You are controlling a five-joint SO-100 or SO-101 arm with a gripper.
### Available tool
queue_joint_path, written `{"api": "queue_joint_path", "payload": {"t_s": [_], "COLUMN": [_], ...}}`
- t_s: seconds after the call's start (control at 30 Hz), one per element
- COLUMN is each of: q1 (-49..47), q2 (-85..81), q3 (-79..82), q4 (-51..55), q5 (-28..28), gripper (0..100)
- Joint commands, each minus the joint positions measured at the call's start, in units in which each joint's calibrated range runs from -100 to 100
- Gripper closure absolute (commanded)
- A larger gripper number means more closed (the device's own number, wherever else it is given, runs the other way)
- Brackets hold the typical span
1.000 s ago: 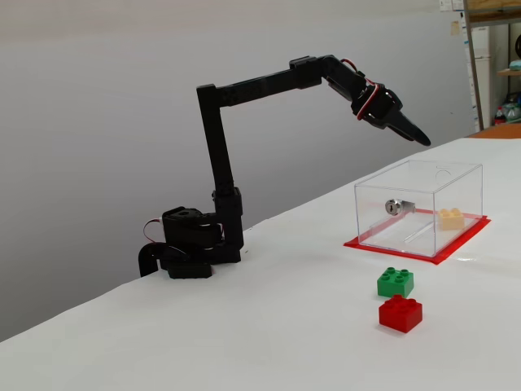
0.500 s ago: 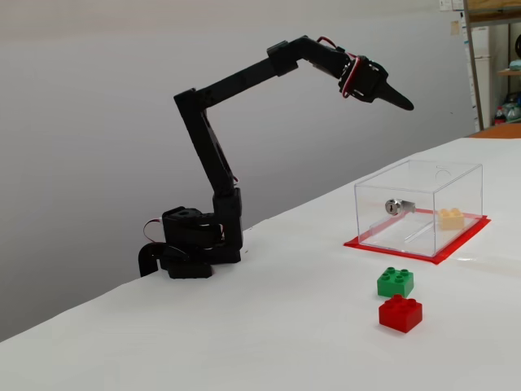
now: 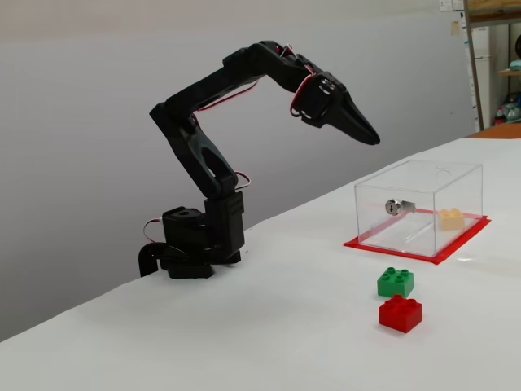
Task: Pick the yellow lego brick and place it into the transparent box
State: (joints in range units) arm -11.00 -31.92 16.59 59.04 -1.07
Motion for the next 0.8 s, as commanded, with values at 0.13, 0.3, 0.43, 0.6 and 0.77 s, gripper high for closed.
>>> {"api": "queue_joint_path", "payload": {"t_s": [0.13,0.3,0.43,0.6,0.77], "q1": [13.4,17.0,17.3,17.3,17.3], "q2": [-4.6,-11.6,-20.6,-30.8,-40.8], "q3": [6.8,13.5,20.9,31.3,43.8], "q4": [-0.5,-0.5,-0.5,-0.5,-0.6], "q5": [0.3,0.3,0.3,0.2,0.2], "gripper": [98,98,98,98,98]}}
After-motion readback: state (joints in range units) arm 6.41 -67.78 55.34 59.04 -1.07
